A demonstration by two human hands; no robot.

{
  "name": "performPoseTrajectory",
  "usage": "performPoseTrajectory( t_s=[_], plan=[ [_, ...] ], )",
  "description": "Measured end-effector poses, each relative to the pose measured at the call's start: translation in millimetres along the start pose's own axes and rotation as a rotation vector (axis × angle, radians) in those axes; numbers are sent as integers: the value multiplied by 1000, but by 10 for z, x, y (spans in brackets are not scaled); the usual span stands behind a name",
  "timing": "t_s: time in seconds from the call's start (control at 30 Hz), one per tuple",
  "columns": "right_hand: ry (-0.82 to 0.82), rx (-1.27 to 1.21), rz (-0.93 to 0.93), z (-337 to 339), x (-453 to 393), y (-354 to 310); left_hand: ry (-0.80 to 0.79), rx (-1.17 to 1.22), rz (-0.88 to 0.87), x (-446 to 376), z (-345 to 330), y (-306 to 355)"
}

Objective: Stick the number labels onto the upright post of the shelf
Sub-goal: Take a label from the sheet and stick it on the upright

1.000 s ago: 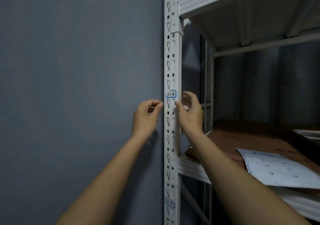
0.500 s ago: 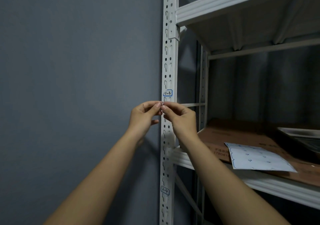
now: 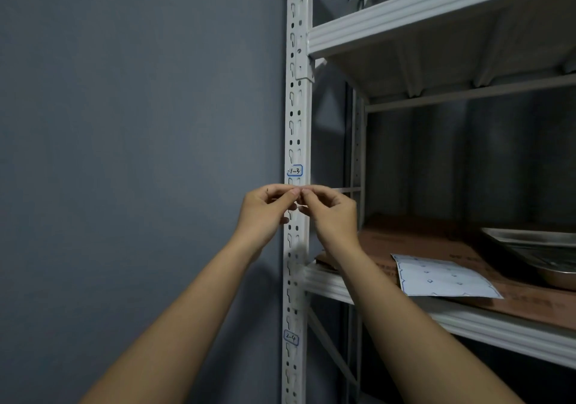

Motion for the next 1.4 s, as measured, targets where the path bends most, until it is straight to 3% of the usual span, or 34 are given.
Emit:
performPoseTrajectory(
  t_s=[0.17, 0.47, 0.63, 0.97, 1.17, 1.4],
  plan=[
    [-2, -121, -32, 54, 13, -108, 2, 56, 36, 13, -90, 41],
    [97, 398, 331, 436, -91, -347, -61, 13, 66, 101, -478, 12],
    [133, 548, 436, 897, -306, -483, -125, 2, 21, 209, -983, 70],
    [280, 596, 202, 2310, -813, -707, -206, -13, -1, 396, -2289, 57],
    [387, 777, 211, 2992, -988, -937, -251, -46, 24, 471, -2983, -47],
    [267, 1064, 57, 3455, -1269, -795, -371, -159, -9, 523, -3578, -217]
  ],
)
Point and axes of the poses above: each hand's wrist, its own x-axis away from the middle knuckle, its own z-axis out of the back of the hand, y = z × x, the point moved 6 cm from there along -x, towards the middle knuckle, and after that the axes turned 11 degrees about y, right-handed, at the moved point
